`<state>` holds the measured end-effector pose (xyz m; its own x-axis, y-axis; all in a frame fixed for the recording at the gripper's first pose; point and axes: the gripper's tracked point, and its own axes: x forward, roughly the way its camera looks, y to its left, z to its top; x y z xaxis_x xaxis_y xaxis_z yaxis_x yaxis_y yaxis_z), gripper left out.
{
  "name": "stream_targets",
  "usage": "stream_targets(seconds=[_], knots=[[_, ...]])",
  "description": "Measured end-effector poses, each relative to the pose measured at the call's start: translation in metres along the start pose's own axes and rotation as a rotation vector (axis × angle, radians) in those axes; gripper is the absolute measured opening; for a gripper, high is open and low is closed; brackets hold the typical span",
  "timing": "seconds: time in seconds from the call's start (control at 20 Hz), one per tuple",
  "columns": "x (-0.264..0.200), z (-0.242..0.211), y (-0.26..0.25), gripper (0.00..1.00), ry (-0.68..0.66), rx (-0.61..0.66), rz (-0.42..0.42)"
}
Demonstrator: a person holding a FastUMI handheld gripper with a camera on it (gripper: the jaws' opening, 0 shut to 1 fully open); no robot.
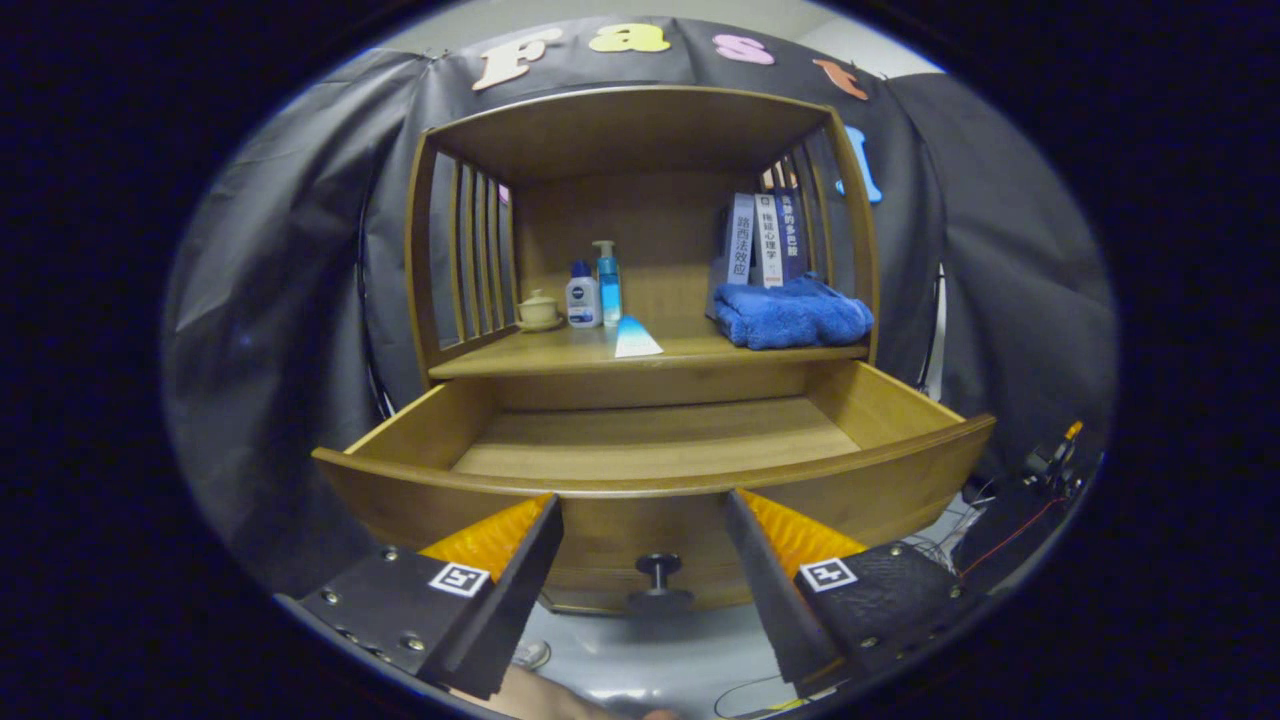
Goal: Pull open the drawer, take out the items inside it, and place them on the countertop above the cabinet.
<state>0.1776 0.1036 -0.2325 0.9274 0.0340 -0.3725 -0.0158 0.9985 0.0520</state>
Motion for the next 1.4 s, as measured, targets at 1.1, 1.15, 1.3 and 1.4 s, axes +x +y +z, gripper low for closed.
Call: stream_targets(seconds=[1.1, 1.15, 1.3, 1.4], knots=[[0.095, 0.041, 0.008, 0.97, -0.029, 0.011, 0.008], [0.099, 0.041, 0.008, 0.97, -0.030, 0.000, 0.005], [0.119, 0.046, 0.010, 0.98, -0.035, 0.002, 0.000], [0.134, 0.049, 0.012, 0.98, -0.040, 0.002, -0.004]])
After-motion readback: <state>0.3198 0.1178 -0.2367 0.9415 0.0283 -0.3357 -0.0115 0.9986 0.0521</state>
